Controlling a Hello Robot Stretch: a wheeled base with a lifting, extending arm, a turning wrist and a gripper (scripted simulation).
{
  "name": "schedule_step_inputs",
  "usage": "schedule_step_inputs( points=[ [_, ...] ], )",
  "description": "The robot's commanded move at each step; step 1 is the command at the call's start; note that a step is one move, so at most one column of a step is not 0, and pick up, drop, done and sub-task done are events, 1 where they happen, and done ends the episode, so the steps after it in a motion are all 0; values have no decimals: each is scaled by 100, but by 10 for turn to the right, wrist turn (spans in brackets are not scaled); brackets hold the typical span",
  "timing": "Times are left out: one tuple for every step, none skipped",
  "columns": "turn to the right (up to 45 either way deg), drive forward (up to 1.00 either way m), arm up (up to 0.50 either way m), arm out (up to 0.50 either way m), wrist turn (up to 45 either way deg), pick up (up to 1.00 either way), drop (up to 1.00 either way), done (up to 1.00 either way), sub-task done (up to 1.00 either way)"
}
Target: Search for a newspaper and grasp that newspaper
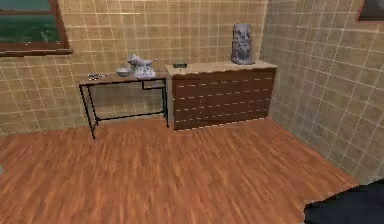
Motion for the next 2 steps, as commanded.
schedule_step_inputs(
  points=[
    [-450,0,0,0,0,0,0,0,0],
    [-210,0,0,0,0,0,0,0,0]
  ],
)
